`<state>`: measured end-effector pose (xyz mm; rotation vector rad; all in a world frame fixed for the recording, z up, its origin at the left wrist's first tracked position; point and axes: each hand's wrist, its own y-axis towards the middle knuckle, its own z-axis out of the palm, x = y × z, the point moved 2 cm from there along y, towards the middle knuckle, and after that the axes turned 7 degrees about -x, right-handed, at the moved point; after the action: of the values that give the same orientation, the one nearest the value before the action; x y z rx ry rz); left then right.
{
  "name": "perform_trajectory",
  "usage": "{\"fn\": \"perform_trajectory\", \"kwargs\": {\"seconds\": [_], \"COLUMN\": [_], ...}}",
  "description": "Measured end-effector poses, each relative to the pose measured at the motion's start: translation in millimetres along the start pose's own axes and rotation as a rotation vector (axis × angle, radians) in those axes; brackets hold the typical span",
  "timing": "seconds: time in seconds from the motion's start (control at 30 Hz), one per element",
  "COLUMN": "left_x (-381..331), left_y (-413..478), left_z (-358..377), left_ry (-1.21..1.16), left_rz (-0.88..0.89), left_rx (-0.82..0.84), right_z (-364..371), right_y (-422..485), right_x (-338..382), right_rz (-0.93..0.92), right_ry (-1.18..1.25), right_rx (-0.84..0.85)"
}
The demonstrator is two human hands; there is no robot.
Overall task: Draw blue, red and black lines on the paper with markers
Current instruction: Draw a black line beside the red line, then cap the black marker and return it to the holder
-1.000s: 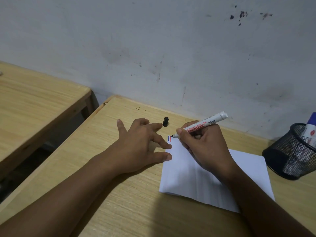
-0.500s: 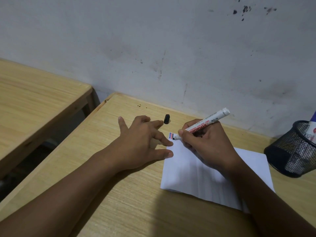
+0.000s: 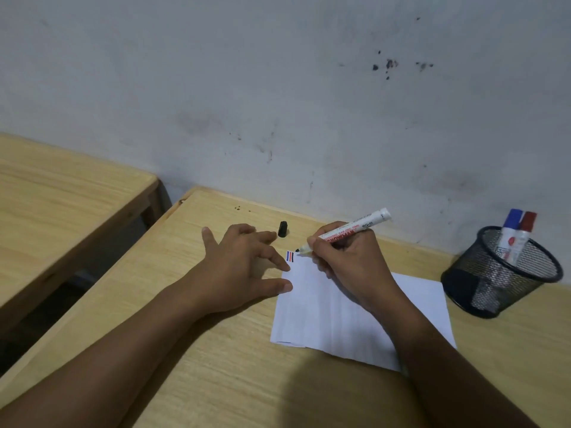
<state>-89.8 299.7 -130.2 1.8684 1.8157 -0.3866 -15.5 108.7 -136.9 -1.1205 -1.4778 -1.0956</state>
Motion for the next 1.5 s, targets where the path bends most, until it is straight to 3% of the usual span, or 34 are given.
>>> {"fn": "perform_trajectory", "kwargs": {"seconds": [0.23, 0.43, 0.6, 0.8, 0.87, 0.93, 1.07, 1.17, 1.5], "left_x": [-5, -15, -28, -47, -60, -76, -118, -145, -202], "left_y": [-4, 17, 47, 44, 37, 29, 4, -13, -39], "left_z": [-5, -5, -8, -17, -29, -43, -66, -77, -89], "left_ry": [-0.033, -0.144, 0.037, 0.222, 0.128, -0.152, -0.650, -0.693, -0.721], "left_rz": [-0.009, -0.197, -0.256, -0.177, -0.170, -0.157, -0.037, 0.088, 0.236], "left_rx": [-0.040, -0.350, -0.190, -0.184, -0.234, -0.274, -0.167, -0.105, -0.087], "right_z": [-7, -26, -43, -69, -77, -84, -94, -100, -119], "right_y": [-11, -28, -49, -69, -73, -76, -82, -90, -124], "right_x": [27, 51, 59, 72, 80, 91, 118, 141, 176], "right_rz": [-0.010, -0.032, -0.019, -0.026, -0.036, -0.055, -0.134, -0.189, -0.262], "right_ry": [0.171, 0.176, 0.164, 0.130, 0.151, 0.191, 0.271, 0.287, 0.149], "right_rx": [-0.093, -0.142, -0.153, -0.155, -0.171, -0.195, -0.225, -0.239, -0.223]}}
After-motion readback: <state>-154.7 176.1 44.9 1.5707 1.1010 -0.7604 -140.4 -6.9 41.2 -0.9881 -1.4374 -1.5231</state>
